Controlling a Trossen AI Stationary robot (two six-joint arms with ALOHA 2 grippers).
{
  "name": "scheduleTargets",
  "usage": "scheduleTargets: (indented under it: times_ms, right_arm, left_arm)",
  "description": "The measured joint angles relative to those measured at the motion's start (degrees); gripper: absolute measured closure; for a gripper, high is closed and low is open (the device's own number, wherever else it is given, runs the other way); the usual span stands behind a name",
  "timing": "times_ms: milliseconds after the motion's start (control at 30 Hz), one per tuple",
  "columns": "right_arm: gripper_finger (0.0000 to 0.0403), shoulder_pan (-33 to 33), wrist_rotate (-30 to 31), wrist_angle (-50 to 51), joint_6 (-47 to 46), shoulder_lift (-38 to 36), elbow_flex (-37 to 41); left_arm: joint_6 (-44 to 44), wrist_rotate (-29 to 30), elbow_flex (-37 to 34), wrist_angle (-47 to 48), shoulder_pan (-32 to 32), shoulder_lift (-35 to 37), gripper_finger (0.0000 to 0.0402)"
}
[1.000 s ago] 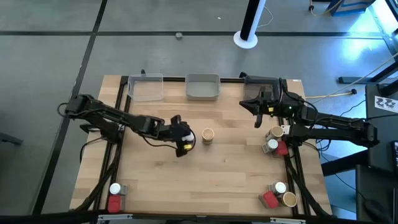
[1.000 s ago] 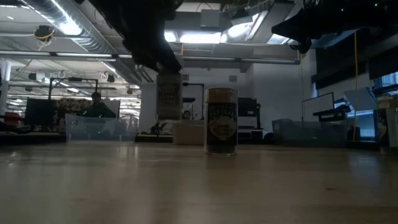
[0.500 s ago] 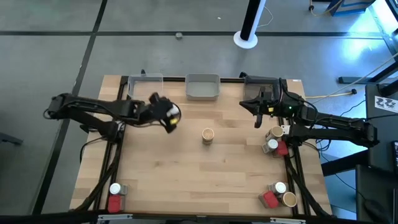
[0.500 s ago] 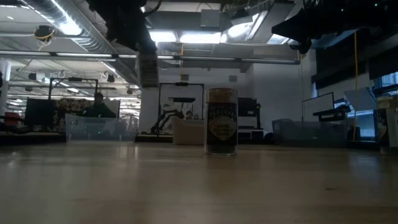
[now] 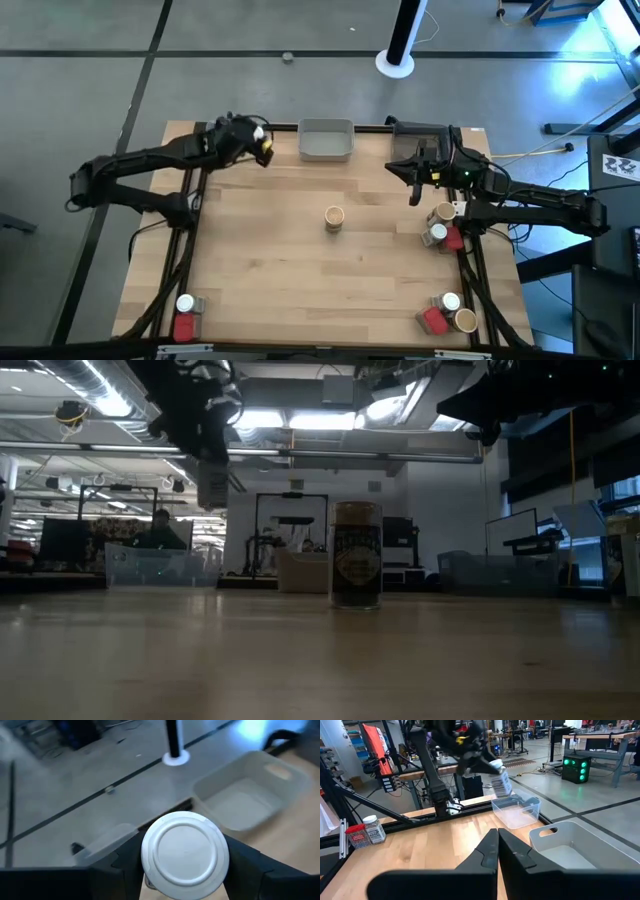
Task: Sort spices by type
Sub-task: Put the white seasoning bottle into the transparent bin
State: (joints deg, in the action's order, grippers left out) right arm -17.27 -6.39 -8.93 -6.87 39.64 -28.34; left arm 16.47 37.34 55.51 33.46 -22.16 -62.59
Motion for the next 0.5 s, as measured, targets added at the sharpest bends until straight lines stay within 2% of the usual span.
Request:
scheduleTargets:
  times_ms: [233,500]
  right_arm:
    - [0.0391,-0.01,0.00,0.02,1.20,0.00,0.00]
    - [0.0391,0.02,0.00,0.02,1.27,0.00,0.00]
  left_arm:
    - [0.04,-0.02,0.00,-0.05,-8.00,0.00,0.0207]
    - [1.22,-0.74,0.00,-0.06,-14.09,-3.03,0.0204]
